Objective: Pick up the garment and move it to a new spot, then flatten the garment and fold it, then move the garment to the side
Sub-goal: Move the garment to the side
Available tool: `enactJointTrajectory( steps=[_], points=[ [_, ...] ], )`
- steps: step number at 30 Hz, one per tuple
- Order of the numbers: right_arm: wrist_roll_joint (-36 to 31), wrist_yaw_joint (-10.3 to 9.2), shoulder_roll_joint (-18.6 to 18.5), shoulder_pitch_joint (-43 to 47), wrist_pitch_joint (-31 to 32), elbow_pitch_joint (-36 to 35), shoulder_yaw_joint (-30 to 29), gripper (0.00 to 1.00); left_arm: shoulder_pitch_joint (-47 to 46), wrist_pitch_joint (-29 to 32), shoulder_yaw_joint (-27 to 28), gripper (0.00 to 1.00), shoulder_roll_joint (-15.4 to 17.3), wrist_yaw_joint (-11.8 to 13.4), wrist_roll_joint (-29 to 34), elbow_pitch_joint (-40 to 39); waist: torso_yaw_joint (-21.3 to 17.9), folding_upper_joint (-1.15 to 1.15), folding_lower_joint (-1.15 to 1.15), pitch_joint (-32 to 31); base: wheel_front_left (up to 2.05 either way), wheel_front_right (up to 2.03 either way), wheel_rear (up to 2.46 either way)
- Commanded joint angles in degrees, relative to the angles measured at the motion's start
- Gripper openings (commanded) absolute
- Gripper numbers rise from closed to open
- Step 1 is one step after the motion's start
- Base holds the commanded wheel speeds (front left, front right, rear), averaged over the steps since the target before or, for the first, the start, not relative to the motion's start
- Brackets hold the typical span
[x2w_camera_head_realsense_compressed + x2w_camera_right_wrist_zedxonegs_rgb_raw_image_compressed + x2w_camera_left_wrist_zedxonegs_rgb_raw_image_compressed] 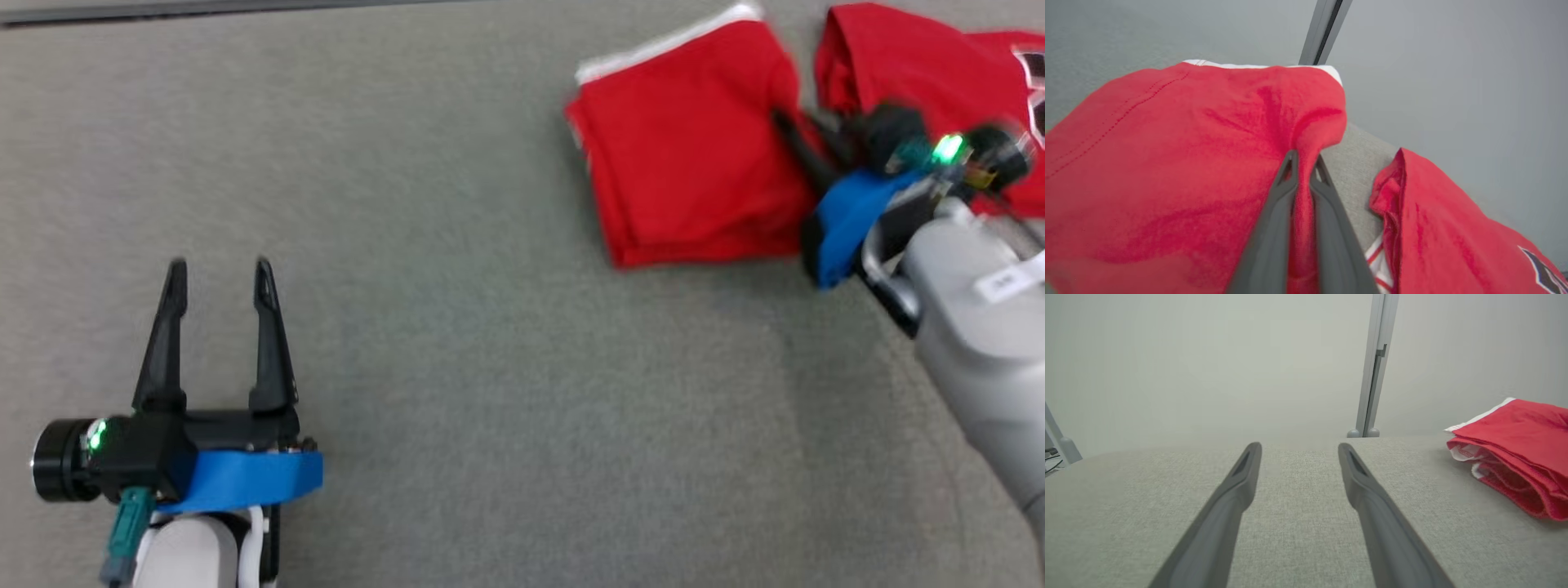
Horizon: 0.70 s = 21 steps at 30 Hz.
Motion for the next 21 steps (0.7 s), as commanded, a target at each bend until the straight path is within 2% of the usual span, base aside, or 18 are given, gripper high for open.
enactJointTrajectory(
  steps=[1, 6, 13, 18, 21],
  points=[
    [1.0, 0.02, -2.4, -2.3, 0.0, -0.7, 0.6, 0.00, -1.4, -0.1, 0.0, 1.00, 0.7, 0.1, 0.8, -1.5, -1.6, 0.00, -0.01, 1.8, 0.00, 0.00, 0.00],
    [4.2, 0.01, -6.9, -7.1, -0.6, -2.7, 0.2, 0.00, -2.2, -0.1, 0.3, 1.00, 2.6, 0.5, 2.6, -5.7, -6.8, 0.00, -0.01, 5.9, 0.00, 0.00, 0.00],
    [8.3, 0.02, -13.3, -12.1, 0.1, -4.2, -0.1, 0.00, -3.2, 2.9, 1.1, 1.00, 5.5, 0.7, 4.1, -13.4, -11.9, 0.00, -0.01, 11.5, 0.00, 0.00, 0.00],
    [10.3, 0.01, -16.5, -15.0, 1.1, -3.3, 0.9, 0.00, -3.4, 5.2, 1.8, 1.00, 7.0, 0.6, 4.5, -17.7, -13.9, 0.00, -0.01, 14.8, 0.00, 0.00, 0.00],
    [11.3, 0.02, -17.1, -16.3, 1.4, -2.1, 2.2, 0.00, -3.9, 6.0, 2.1, 1.00, 8.0, 0.3, 4.8, -19.2, -14.2, 0.00, -0.01, 16.1, 0.00, 0.00, 0.00]
  ],
)
